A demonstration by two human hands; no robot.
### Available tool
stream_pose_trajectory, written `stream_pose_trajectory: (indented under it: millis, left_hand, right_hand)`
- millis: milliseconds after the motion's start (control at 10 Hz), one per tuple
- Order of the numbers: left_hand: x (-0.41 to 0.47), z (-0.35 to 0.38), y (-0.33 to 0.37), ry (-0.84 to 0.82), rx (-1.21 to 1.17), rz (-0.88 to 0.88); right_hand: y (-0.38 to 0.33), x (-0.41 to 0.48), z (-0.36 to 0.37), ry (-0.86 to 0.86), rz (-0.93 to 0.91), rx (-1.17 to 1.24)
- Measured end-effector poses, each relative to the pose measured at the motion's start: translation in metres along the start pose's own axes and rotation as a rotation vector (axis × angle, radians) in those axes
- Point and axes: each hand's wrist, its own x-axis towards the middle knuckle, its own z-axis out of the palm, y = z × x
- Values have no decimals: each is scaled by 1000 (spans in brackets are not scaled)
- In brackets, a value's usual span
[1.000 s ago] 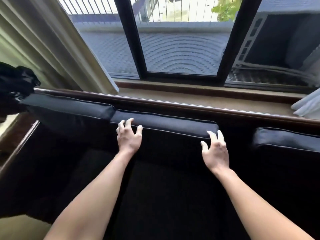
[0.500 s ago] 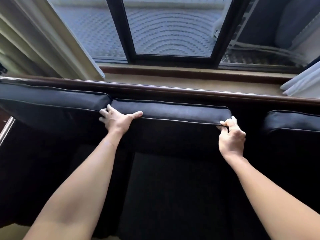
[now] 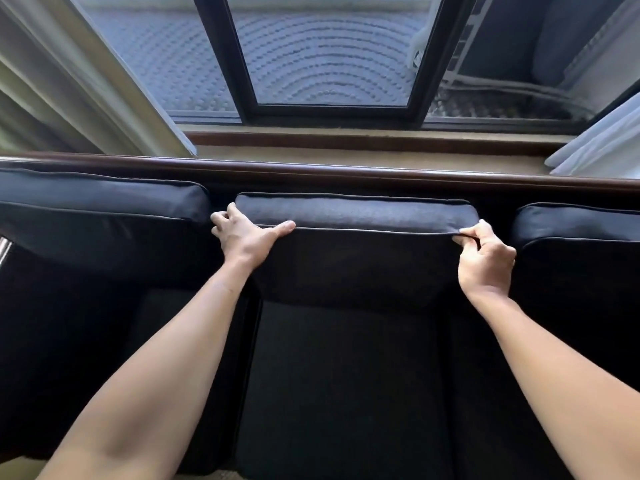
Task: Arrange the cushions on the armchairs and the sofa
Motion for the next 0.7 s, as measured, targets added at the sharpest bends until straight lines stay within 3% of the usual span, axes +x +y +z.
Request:
stream_pose_trajectory:
  millis: [300,400,500,700]
  left_hand:
    - [-2,1,1,-44,174,103]
    - [-6,-3,-2,-66,345,163]
    - [-26,-11,-3,-28,540,292]
    - [-101,-27,-6,91,632,659]
  right_hand:
    - [10,1,-1,-34,2,1]
    - [6,-7,0,-210,33,-154]
    - [-9,-21,-13,-313,-44,-339]
    - [-24,-65,-59,-299,-253,-459]
